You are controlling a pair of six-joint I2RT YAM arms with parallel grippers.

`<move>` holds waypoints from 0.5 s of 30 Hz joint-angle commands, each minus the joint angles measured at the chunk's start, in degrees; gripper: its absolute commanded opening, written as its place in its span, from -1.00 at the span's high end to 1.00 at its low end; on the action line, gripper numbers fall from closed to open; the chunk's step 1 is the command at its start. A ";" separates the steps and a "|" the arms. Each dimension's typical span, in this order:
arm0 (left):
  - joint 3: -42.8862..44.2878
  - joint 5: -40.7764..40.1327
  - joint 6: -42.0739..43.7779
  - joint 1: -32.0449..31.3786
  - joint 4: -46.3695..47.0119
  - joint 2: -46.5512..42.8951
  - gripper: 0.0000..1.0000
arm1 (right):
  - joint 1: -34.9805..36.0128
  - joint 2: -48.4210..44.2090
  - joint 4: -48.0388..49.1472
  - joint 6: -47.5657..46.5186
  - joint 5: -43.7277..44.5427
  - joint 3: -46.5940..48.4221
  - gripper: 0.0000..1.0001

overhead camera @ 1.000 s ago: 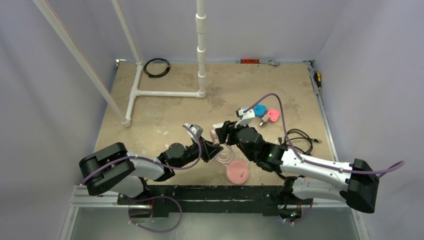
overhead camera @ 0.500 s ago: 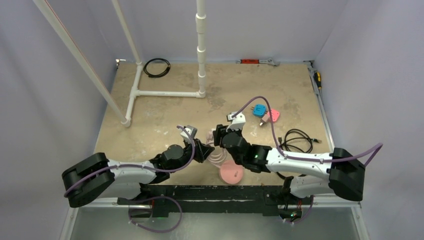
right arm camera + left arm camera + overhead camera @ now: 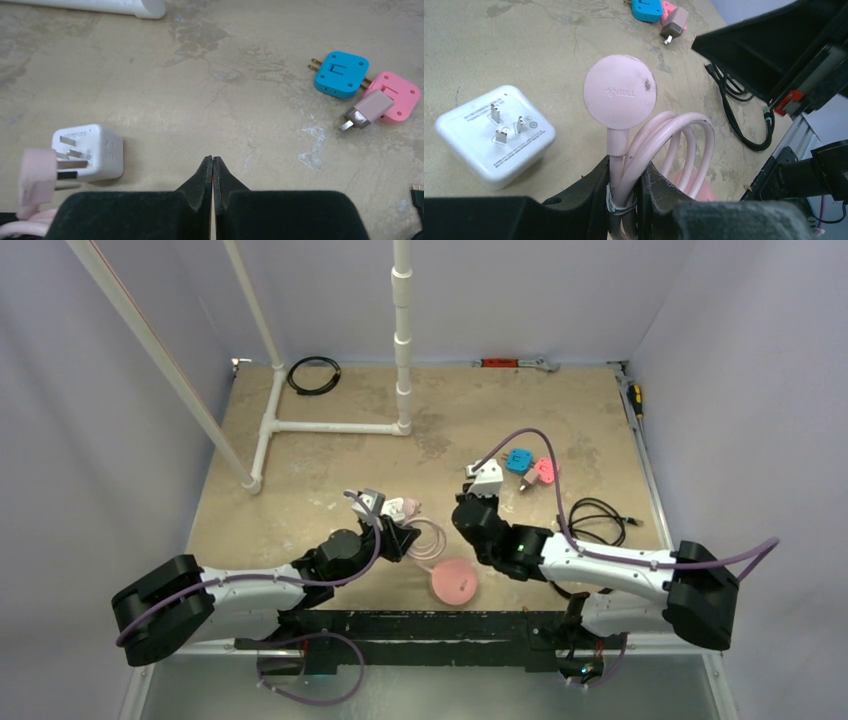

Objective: Pull the plug off the socket
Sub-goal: Remove the plug from the socket, then place the socket at the center of the board.

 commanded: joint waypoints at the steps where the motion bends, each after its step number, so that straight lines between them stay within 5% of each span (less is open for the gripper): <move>1: 2.33 3.43 1.16 0.42 1.79 0.10 1.00 | -1.74 -4.50 4.30 -0.65 -3.59 -1.04 1.00; 8: 8.72 13.27 -0.51 5.28 -6.16 -0.56 1.00 | -8.95 -10.64 7.55 -0.60 -17.25 -3.94 0.93; 15: 18.89 22.27 3.12 14.42 -23.30 -4.62 1.00 | -11.86 -13.81 5.70 -1.79 -19.47 -4.05 -0.05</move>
